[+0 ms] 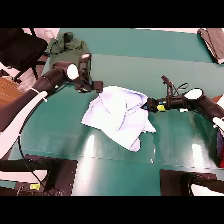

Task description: Fold the shirts.

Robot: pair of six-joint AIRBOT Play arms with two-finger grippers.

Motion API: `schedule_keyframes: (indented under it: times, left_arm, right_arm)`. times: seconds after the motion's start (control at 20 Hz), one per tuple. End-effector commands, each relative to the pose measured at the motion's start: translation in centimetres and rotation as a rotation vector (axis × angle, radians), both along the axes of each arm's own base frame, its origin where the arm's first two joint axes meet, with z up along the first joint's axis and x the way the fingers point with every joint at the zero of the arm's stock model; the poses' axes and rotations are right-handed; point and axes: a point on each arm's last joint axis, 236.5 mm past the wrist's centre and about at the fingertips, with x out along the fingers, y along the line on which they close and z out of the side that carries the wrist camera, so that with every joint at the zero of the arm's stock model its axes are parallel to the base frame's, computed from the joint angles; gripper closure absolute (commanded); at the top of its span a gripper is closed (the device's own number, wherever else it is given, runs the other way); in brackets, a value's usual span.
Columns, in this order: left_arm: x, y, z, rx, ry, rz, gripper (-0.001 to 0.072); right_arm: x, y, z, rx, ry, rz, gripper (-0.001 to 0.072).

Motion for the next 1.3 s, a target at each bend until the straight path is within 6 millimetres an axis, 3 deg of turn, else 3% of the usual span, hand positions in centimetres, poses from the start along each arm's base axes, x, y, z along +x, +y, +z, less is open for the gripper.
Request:
schedule_keyframes:
  times: [0.0,0.15,0.25,0.45,0.6,0.75,0.9,1.0,1.25]
  left_arm:
    - [2.9,1.7,-1.5,-0.060,-0.020,0.085,-0.0002]
    - [1.9,-2.9,-4.4,-0.159,0.041,-0.025,-0.0002]
    - [2.4,-4.5,-5.2,-0.222,0.048,-0.009,-0.0001]
    - [2.7,-2.8,-4.8,-0.205,0.056,-0.018,-0.0001]
    - [2.4,-0.8,-4.8,-0.203,0.095,-0.018,-0.0001]
    - [3.0,-0.3,-4.3,-0.206,0.071,-0.008,-0.0001]
    - [2.5,-0.6,-4.3,-0.219,0.091,-0.013,-0.0002]
    - [0.6,-1.4,-4.5,-0.236,0.161,-0.060,-0.0001]
    - [-10.1,-5.4,-6.5,-0.231,0.429,-0.397,-0.0001]
  right_arm:
    - [0.0,0.3,0.4,0.003,-0.016,0.003,0.0689]
    - [0.3,0.5,0.5,0.003,-0.023,-0.007,0.0689]
    - [0.1,0.5,0.5,0.005,-0.017,-0.005,0.0689]
    - [0.6,-0.7,0.4,-0.002,-0.010,-0.030,0.0689]
    - [1.8,-4.4,0.8,-0.076,-0.034,-0.102,0.0689]
    - [2.7,-7.9,2.7,-0.144,-0.094,-0.178,0.0690]
    - [2.3,-9.2,3.6,-0.178,-0.114,-0.181,0.0689]
    - [1.9,-9.8,2.8,-0.214,-0.091,-0.169,0.0689]
    - [2.0,-10.0,2.3,-0.228,-0.087,-0.172,0.0689]
